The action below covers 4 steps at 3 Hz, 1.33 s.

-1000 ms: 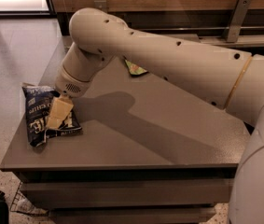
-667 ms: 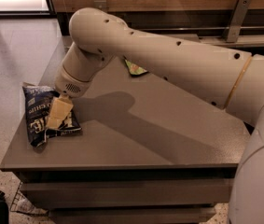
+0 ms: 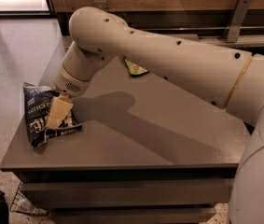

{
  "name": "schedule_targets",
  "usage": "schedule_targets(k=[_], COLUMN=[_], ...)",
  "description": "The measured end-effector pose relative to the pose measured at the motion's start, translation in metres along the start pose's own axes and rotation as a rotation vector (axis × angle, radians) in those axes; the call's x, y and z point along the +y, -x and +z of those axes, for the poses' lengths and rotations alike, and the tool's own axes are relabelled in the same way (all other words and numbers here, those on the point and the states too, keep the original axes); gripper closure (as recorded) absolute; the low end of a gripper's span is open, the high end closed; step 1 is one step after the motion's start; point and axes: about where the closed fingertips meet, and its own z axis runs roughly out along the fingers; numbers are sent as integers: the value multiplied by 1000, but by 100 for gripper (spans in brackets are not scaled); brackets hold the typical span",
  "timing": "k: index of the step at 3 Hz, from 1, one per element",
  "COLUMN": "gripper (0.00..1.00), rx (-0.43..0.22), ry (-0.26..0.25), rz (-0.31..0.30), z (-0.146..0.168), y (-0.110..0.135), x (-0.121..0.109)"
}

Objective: Pick blue chip bag

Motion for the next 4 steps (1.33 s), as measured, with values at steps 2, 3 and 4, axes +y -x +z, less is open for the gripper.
schedule_targets(k=[2, 3, 4], gripper=[100, 100, 100], rx=[0, 0, -41], ry=[0, 0, -60], rz=[0, 0, -58], z=[0, 0, -36], y=[0, 0, 11], x=[0, 0, 6])
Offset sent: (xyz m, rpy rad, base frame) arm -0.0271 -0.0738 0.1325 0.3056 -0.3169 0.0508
